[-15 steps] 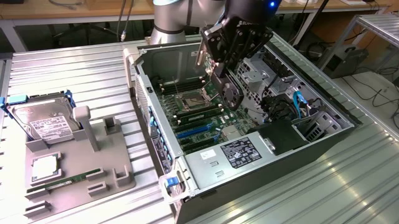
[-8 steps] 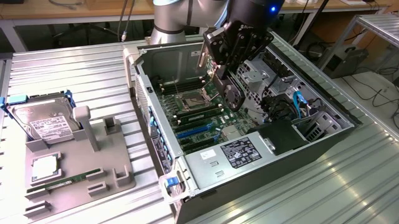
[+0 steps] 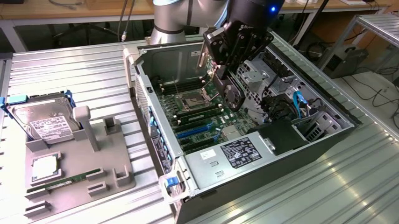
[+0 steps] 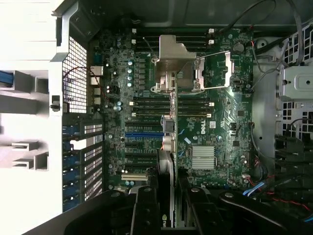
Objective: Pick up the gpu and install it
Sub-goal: 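Insert the gpu into the slot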
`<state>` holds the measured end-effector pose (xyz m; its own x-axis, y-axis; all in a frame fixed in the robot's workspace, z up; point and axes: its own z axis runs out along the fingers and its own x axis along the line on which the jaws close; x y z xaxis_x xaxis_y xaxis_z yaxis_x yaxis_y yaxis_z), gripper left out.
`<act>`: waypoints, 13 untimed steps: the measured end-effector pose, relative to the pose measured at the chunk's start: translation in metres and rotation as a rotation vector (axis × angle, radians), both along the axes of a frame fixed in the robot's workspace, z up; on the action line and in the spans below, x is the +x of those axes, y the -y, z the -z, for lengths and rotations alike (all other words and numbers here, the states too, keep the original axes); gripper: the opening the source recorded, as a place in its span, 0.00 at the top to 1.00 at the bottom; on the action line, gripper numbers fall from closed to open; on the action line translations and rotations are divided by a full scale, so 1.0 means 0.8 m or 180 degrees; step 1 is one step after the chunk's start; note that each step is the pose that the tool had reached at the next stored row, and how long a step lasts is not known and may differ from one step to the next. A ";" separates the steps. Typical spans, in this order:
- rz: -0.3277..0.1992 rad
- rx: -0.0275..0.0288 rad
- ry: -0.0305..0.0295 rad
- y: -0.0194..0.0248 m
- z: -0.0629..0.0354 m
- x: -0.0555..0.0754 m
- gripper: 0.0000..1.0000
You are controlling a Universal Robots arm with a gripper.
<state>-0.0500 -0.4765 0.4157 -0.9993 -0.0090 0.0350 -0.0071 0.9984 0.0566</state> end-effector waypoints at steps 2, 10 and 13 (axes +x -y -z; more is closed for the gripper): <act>0.0000 0.0000 0.0000 0.0000 0.000 0.000 0.74; -0.0316 0.0000 0.0000 0.0001 0.000 0.000 0.74; -0.0493 0.0000 0.0000 0.0001 0.000 0.000 0.74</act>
<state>-0.0500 -0.4766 0.4156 -0.9860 -0.1631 0.0350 -0.1610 0.9853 0.0566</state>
